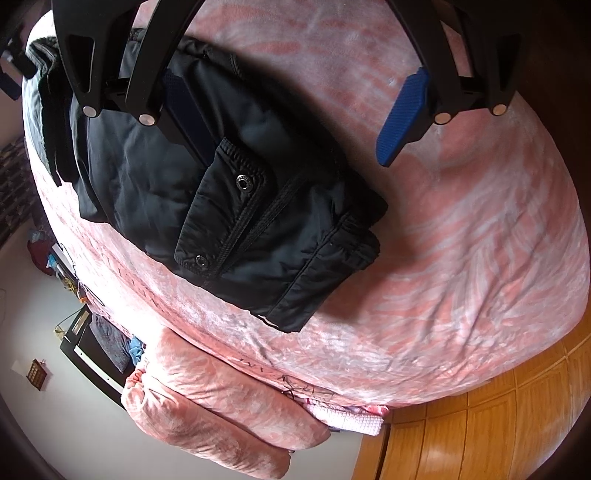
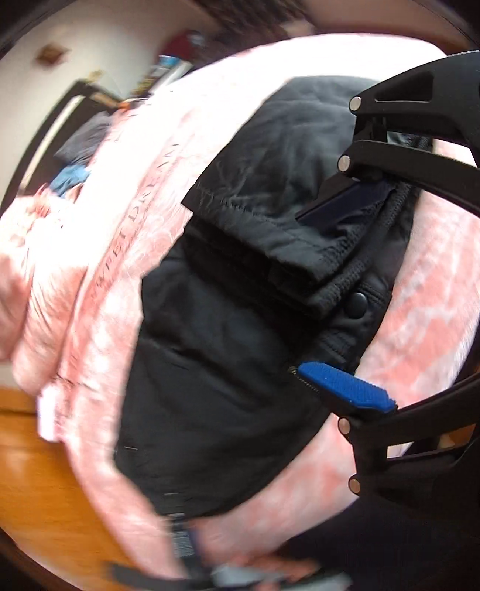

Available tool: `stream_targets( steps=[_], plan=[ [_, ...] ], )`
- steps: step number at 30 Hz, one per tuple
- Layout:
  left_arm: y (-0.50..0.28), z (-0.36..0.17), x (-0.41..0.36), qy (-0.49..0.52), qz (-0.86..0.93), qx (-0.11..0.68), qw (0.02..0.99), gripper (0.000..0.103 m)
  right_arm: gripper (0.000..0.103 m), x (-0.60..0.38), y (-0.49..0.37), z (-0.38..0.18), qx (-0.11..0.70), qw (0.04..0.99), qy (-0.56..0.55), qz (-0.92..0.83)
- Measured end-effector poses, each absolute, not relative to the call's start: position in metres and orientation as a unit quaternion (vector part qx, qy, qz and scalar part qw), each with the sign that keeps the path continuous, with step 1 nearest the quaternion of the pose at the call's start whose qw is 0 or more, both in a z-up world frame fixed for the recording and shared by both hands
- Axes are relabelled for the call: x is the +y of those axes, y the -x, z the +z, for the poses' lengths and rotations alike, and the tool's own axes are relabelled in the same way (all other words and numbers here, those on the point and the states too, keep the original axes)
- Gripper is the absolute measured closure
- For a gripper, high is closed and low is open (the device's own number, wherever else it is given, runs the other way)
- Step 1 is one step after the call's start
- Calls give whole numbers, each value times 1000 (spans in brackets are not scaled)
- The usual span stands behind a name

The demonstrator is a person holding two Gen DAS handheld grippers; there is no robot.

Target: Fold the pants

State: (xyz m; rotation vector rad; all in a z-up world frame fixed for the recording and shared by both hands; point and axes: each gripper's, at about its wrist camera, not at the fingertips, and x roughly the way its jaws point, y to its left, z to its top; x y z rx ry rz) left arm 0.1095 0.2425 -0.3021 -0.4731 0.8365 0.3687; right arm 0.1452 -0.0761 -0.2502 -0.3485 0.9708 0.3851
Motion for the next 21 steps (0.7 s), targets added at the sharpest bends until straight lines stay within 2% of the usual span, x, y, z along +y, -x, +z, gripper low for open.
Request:
stream_targets(
  steps=[4, 8, 9, 10, 11, 12, 13, 15, 21],
  plan=[
    [-107, -303, 245, 239, 173, 395, 870, 13, 28, -105, -187, -240, 520, 840, 65, 140],
    [-107, -305, 250, 250, 167, 397, 867, 13, 32, -98, -206, -257, 545, 826, 91, 106],
    [-107, -306, 251, 253, 167, 397, 866, 13, 40, -96, -205, -264, 556, 820, 94, 102],
    [-107, -306, 253, 256, 166, 397, 866, 13, 59, -97, -208, -270, 569, 811, 87, 104],
    [-107, -307, 254, 259, 166, 397, 865, 13, 69, -98, -206, -276, 581, 803, 76, 110],
    [-106, -307, 255, 261, 166, 397, 864, 13, 88, -99, -204, -283, 593, 794, 63, 119],
    [-106, -308, 256, 263, 166, 397, 863, 13, 96, -100, -204, -284, 598, 790, 54, 125],
    [-105, -308, 257, 266, 165, 397, 863, 13, 99, -98, -198, -280, 590, 794, 55, 134],
    [-104, -309, 258, 269, 164, 396, 862, 13, 100, -95, -173, -260, 565, 807, 45, 169]
  ],
)
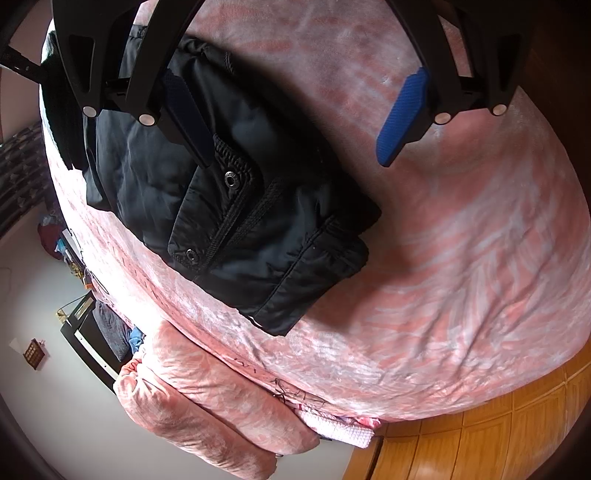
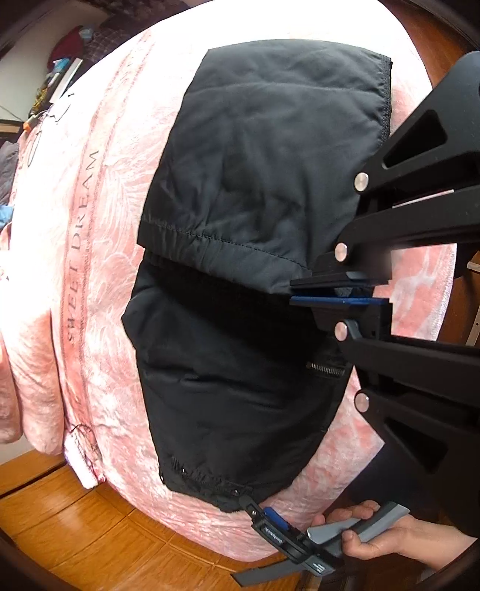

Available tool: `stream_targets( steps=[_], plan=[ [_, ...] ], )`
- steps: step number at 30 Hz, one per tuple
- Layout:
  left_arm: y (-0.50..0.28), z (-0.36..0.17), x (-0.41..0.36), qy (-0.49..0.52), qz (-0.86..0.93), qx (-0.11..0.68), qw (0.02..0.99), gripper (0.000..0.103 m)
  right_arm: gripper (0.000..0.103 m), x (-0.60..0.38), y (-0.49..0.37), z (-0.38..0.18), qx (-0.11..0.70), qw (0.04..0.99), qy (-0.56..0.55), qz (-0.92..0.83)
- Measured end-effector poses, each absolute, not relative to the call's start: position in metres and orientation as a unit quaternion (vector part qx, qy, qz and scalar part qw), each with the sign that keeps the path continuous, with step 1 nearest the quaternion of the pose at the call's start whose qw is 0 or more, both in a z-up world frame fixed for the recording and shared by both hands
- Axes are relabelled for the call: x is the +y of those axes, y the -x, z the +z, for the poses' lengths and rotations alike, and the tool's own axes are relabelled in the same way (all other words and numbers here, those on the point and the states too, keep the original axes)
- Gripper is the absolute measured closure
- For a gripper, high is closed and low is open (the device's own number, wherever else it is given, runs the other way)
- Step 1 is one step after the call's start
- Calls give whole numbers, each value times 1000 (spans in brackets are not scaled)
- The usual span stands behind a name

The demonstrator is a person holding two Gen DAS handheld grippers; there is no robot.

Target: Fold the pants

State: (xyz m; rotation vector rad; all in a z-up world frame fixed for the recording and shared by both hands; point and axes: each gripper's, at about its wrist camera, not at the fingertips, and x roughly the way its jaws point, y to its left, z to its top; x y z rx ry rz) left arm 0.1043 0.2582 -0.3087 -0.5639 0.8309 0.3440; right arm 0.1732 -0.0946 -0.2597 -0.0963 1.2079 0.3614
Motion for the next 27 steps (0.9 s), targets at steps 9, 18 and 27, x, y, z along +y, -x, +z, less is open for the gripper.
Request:
stream_targets(
  steps=[9, 18, 27],
  plan=[
    [-103, -309, 258, 268, 169, 396, 862, 13, 100, -86, -175, -286, 587, 787, 62, 178],
    [-107, -312, 259, 266, 167, 412, 855, 13, 85, -78, -173, -288, 597, 774, 80, 195],
    [-91, -296, 270, 295, 162, 391, 857, 13, 59, -79, -197, -235, 614, 741, 61, 265]
  ],
)
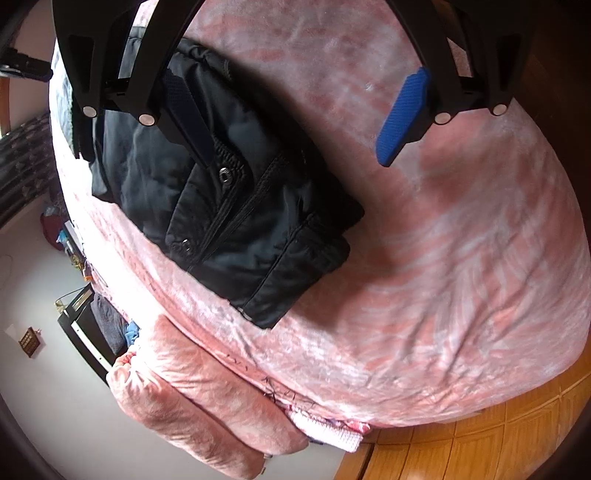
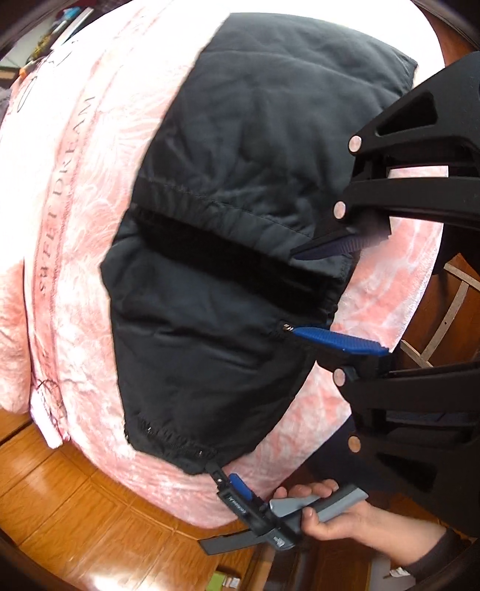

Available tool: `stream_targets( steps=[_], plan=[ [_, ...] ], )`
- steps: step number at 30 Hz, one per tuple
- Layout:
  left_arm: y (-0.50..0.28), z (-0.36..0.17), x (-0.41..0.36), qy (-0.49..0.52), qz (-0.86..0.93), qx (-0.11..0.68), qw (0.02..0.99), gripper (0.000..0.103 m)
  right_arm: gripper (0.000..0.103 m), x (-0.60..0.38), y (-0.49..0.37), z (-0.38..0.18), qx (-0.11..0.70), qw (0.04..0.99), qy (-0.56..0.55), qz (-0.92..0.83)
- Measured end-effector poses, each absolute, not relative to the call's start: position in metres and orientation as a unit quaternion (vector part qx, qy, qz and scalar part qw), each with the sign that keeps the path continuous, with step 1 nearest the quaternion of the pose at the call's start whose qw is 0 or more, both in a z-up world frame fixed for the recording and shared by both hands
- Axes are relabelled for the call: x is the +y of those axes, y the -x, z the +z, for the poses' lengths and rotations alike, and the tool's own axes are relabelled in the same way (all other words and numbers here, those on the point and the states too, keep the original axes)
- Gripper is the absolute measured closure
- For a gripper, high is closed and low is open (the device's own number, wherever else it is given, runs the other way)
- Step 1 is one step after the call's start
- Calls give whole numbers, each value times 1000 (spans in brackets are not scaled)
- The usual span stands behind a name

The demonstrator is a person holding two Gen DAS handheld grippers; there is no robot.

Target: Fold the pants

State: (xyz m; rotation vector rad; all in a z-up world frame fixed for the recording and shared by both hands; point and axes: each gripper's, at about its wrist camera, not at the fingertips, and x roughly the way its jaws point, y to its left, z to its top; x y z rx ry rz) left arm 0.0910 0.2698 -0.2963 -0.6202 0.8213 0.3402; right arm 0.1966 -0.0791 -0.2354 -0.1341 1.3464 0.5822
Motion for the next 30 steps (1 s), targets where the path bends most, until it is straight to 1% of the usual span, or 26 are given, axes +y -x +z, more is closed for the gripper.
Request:
stream_targets(
  steps=[1, 3, 7, 11, 12, 15, 19, 22, 24, 26, 30],
  plan=[
    [-88, -292, 273, 307, 157, 386, 856, 13, 52, -75, -203, -228, 617, 733, 63, 279],
    [-84, -289, 285, 360, 148, 380, 839, 11, 45, -62, -219, -213, 618, 716, 74, 316],
    [-83, -304, 311, 459, 148, 388, 786, 10, 21, -7, -253, -179, 596, 691, 131, 387],
    [-90, -321, 322, 511, 146, 384, 755, 10, 19, 69, -287, -178, 597, 653, 172, 432],
    [-92, -326, 324, 526, 145, 383, 745, 10, 17, 89, -295, -181, 603, 641, 178, 441],
    [-99, -340, 327, 570, 129, 375, 720, 10, 16, 149, -315, -199, 620, 602, 193, 465],
    [-110, -350, 330, 578, 138, 383, 707, 10, 16, 214, -334, -225, 637, 560, 203, 490],
    [-112, -351, 330, 587, 143, 373, 705, 8, 16, 253, -343, -251, 648, 533, 213, 501],
    [-110, -353, 331, 594, 147, 363, 703, 11, 16, 271, -346, -267, 653, 520, 219, 505],
    [-109, -354, 332, 602, 150, 357, 698, 21, 16, 284, -347, -281, 660, 504, 226, 510],
    [-109, -359, 336, 621, 150, 345, 688, 21, 16, 300, -347, -304, 666, 477, 230, 525]
  ],
)
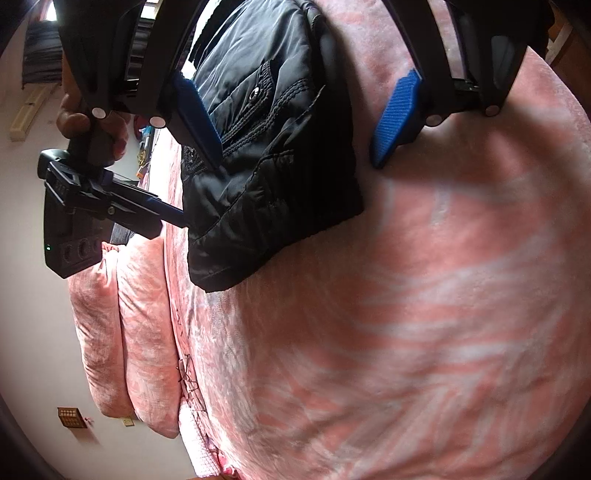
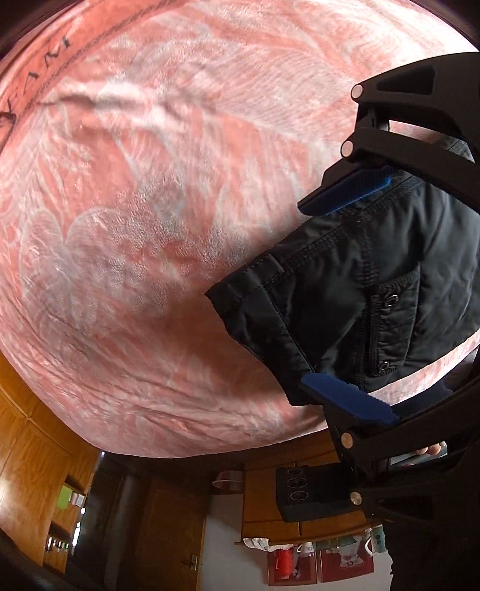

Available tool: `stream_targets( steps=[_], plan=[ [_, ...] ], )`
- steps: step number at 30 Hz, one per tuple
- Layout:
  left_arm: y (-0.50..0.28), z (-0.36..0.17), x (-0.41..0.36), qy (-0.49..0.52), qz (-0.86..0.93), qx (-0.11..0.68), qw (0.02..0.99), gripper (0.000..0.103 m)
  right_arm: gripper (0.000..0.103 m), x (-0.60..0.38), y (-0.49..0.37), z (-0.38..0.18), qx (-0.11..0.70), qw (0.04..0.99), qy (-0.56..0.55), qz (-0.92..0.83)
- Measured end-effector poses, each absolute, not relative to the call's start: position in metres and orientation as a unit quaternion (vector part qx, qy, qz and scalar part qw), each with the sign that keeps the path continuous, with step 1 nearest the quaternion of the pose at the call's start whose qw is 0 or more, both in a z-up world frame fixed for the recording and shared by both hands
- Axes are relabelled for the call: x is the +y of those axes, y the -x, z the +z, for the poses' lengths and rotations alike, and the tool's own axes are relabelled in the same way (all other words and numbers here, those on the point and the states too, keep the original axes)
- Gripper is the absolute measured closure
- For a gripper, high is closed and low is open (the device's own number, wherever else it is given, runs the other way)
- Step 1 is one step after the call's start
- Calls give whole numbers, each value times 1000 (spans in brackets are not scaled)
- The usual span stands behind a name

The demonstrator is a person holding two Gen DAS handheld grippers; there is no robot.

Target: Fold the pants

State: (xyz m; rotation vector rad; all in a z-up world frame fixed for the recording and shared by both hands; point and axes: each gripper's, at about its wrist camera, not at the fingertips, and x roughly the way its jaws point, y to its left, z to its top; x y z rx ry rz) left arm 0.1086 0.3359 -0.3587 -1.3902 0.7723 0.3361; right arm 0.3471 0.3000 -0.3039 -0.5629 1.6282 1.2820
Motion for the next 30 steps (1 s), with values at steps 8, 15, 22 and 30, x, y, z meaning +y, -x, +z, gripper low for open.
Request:
stream_targets(
  steps=[8, 15, 22, 30],
  plan=[
    [-111, -362, 336, 624, 132, 339, 692, 15, 16, 323, -340, -338, 682, 428, 248, 539],
    [-115, -364, 333, 617, 134, 344, 695, 51, 31, 330, -332, -342, 679, 415, 270, 542],
    [-111, -348, 329, 602, 136, 339, 710, 71, 70, 319, -330, -324, 662, 433, 284, 542],
    [-115, -290, 312, 540, 126, 339, 760, 72, 73, 291, -321, -258, 620, 480, 281, 553]
  ],
)
